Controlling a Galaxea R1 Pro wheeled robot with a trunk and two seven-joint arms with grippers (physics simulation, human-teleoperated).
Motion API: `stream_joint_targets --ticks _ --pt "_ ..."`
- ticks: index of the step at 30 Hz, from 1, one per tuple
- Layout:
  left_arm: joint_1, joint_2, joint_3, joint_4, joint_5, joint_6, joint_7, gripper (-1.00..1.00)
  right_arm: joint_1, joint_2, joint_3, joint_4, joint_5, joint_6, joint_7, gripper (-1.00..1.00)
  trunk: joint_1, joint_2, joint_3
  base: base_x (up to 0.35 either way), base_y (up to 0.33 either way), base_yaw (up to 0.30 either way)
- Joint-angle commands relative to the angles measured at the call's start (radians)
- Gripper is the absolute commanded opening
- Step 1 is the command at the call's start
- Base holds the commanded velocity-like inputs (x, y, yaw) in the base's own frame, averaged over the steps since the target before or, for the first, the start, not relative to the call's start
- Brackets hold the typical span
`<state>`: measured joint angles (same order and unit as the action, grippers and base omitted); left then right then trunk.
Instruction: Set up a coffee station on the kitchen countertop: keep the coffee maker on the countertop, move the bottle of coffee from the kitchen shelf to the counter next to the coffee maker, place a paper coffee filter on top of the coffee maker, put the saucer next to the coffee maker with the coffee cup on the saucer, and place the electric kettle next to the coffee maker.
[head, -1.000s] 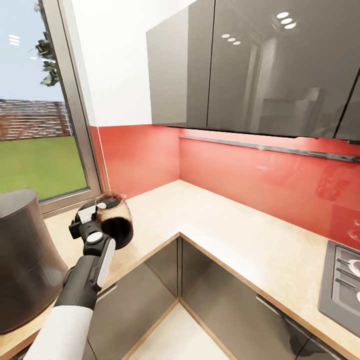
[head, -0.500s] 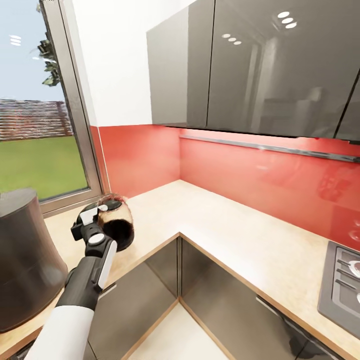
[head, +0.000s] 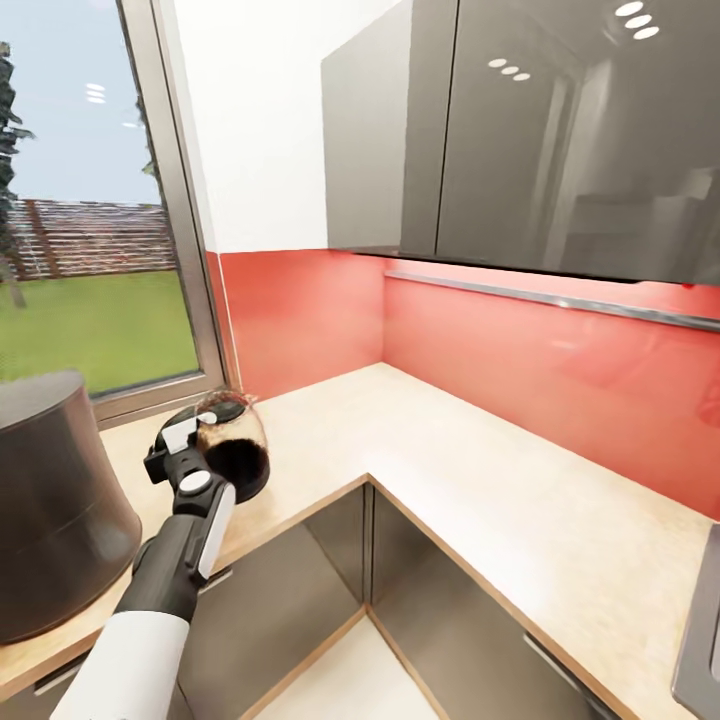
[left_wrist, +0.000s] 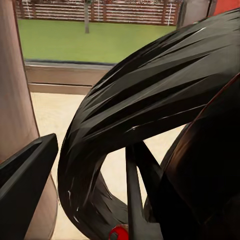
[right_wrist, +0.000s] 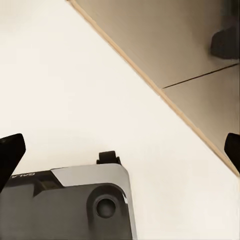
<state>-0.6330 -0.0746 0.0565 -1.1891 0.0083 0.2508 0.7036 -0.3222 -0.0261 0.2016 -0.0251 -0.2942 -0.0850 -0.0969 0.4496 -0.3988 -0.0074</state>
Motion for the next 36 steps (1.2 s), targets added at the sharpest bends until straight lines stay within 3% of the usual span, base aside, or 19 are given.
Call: stream_joint_targets --ticks 1,14,28,36 --pt "-0.001 -0.001 0.000 0.004 -0.006 -0.007 0.002 -1.00 0.000 0.000 0.009 0.000 -0.010 -0.002 -0.002 1.00 0.000 -0.001 -0.001 0.055 -0.026 0.046" --pt "-0.001 0.003 0.005 0.020 -0.007 -0.038 0.002 -1.00 0.000 0.000 0.009 -0.001 -0.011 -0.002 -0.002 1.00 0.000 -0.001 -0.001 0.006 -0.003 0.005" --pt "-0.001 0.004 0.003 0.020 -0.005 -0.038 0.002 -1.00 0.001 0.001 0.009 0.001 -0.011 0.000 0.001 1.00 0.000 -0.001 -0.001 0.149 0.000 0.000" --pt "-0.001 0.004 0.005 0.020 -0.007 -0.038 0.004 -1.00 0.052 0.001 0.010 0.001 -0.010 0.005 0.002 1.00 0.000 -0.001 -0.001 0.002 0.000 0.000"
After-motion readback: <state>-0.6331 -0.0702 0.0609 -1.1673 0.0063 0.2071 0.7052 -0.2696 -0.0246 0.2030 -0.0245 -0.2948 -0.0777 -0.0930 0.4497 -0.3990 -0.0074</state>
